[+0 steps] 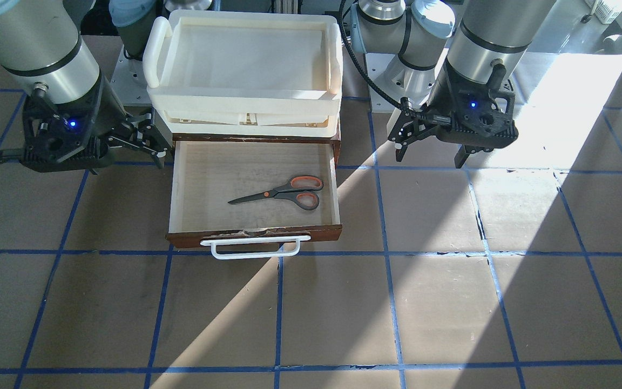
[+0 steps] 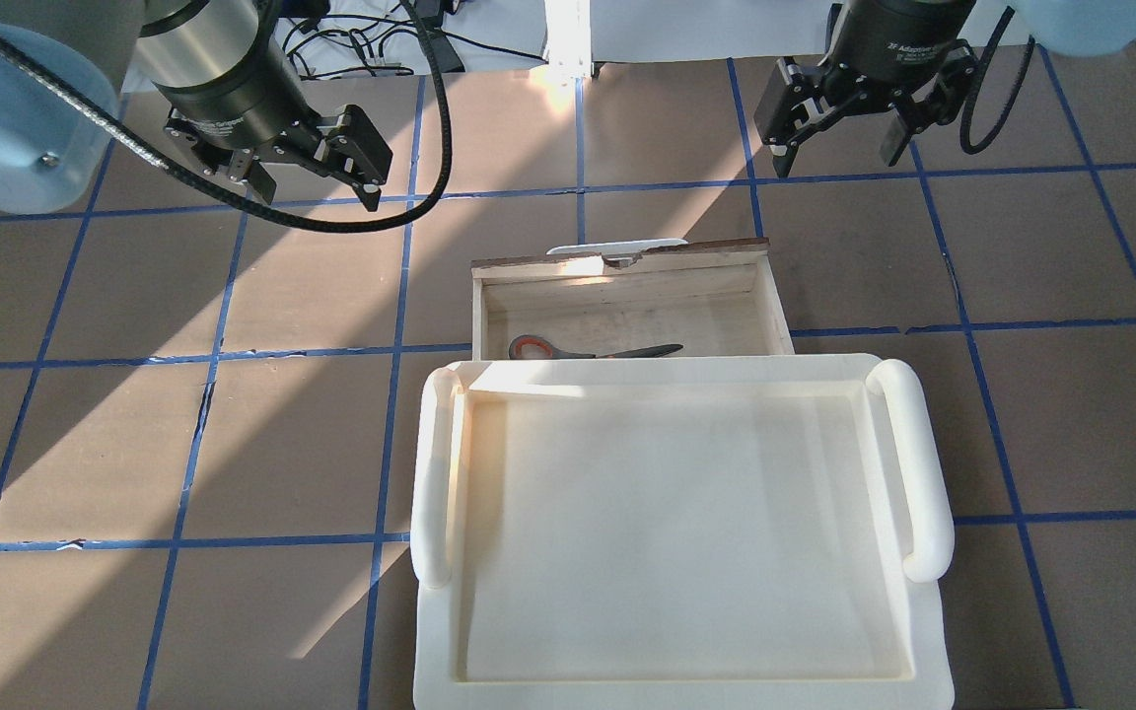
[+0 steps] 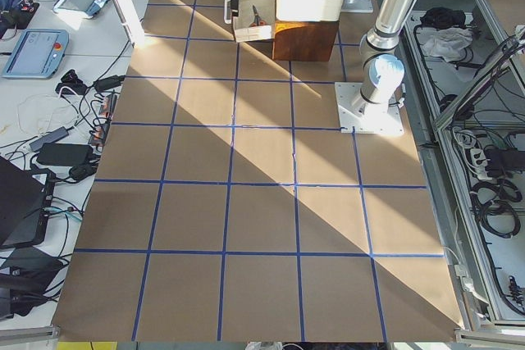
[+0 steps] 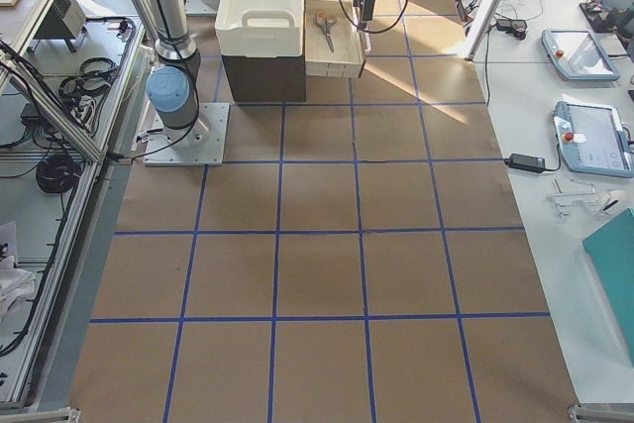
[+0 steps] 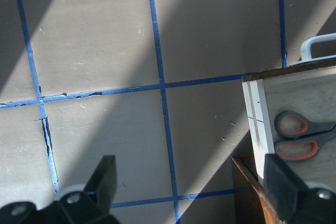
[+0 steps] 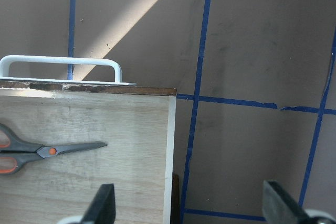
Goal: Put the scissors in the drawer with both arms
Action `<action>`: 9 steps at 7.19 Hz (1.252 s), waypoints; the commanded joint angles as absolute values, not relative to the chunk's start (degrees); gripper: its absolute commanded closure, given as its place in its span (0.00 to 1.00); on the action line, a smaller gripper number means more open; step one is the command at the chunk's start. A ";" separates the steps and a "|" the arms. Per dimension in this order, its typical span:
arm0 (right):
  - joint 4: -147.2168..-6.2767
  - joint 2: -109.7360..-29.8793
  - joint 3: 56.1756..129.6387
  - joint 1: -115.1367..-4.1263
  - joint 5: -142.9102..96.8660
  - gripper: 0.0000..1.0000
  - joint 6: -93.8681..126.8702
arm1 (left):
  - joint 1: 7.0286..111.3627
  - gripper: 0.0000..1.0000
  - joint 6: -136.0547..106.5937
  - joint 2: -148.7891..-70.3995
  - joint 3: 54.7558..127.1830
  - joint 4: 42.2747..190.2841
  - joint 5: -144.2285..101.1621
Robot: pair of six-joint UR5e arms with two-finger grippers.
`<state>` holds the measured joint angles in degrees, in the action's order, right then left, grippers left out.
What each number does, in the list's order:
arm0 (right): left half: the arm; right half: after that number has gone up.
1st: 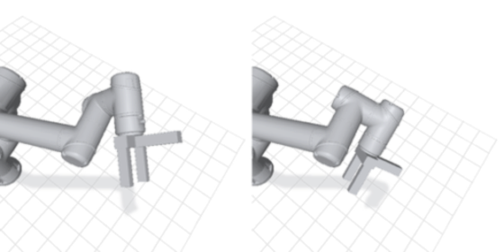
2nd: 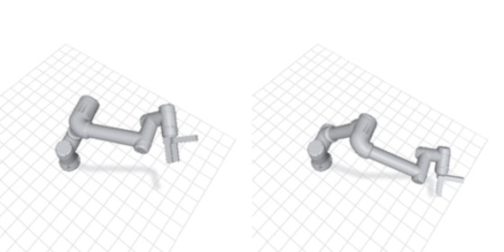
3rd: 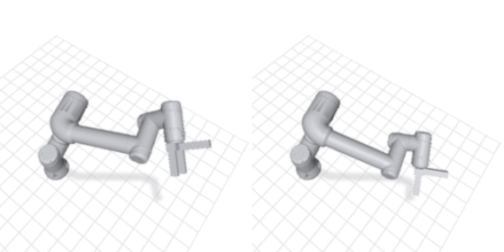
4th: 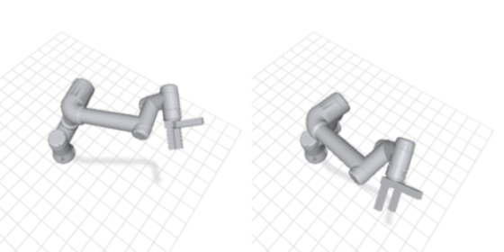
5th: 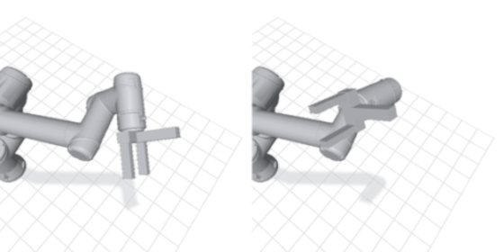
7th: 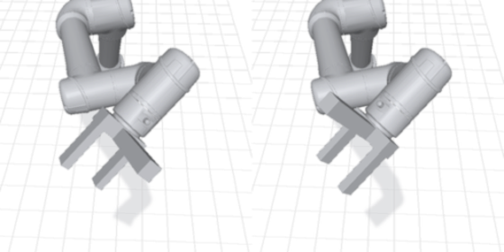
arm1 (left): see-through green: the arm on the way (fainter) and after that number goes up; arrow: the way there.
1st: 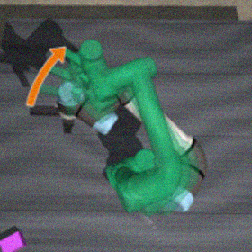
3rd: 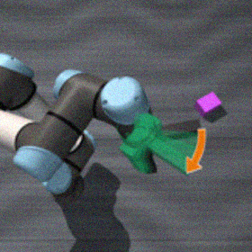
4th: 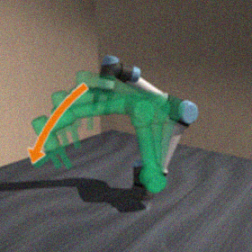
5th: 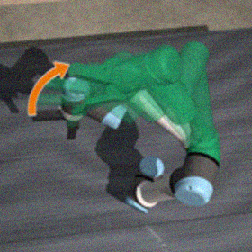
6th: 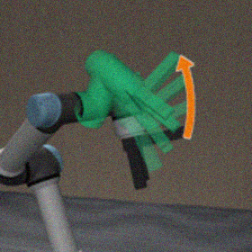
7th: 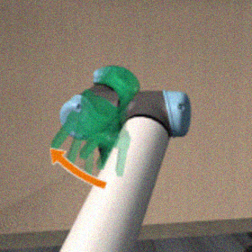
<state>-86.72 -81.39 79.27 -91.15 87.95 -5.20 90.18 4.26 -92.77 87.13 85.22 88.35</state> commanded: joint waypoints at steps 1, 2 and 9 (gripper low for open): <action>-86.75 -81.47 79.28 -91.14 87.98 0.00 -5.19 | 87.02 0.00 4.04 -92.55 87.19 85.52 88.51; -86.75 -81.47 79.28 -91.14 87.98 0.00 -5.10 | 85.97 0.00 4.04 -92.55 87.27 85.69 88.51; -86.66 -81.56 79.37 -91.23 87.80 0.00 -5.45 | 84.82 0.00 3.08 -89.91 90.97 85.78 88.51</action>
